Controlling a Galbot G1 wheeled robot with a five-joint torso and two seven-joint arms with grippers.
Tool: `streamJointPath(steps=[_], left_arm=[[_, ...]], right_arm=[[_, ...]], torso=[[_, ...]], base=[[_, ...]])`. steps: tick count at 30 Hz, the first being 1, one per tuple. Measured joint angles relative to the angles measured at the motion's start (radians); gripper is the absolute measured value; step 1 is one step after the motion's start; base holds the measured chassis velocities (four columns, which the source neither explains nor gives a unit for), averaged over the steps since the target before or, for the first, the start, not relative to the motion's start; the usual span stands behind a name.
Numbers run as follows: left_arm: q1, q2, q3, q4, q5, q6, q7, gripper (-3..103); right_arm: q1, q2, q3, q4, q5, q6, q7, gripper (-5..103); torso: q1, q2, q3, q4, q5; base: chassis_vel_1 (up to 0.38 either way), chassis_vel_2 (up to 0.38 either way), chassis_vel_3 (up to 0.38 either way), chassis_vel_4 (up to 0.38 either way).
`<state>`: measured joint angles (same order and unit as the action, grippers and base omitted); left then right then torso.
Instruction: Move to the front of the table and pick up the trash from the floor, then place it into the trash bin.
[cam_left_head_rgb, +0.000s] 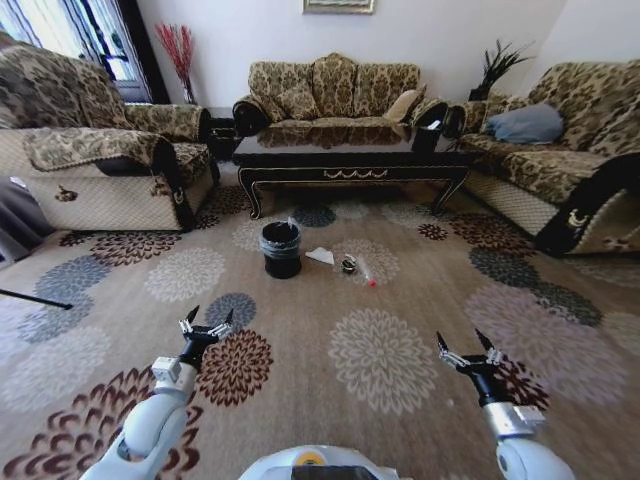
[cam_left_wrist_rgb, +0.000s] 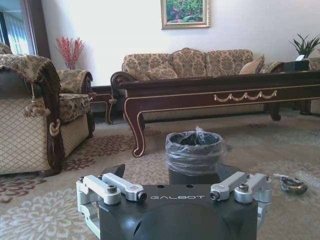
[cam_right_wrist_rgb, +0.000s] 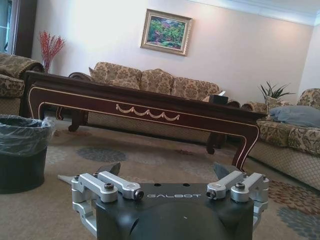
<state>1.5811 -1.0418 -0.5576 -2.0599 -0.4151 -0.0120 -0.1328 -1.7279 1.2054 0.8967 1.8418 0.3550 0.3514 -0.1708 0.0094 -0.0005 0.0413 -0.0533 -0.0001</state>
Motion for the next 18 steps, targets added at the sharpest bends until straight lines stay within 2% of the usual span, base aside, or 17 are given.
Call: streamJointPath(steps=[18], left_arm=[[0.005,-0.001,-0.005,0.001,0.000,-0.001,0.000,100]], right_arm=[[-0.005,0.010,-0.001,0.004,-0.013,0.000,-0.001,100]], torso=[[0.000,0.000,0.000,0.0000,0.0001]], base=[[-0.156,0.163,0.166,-0.157]])
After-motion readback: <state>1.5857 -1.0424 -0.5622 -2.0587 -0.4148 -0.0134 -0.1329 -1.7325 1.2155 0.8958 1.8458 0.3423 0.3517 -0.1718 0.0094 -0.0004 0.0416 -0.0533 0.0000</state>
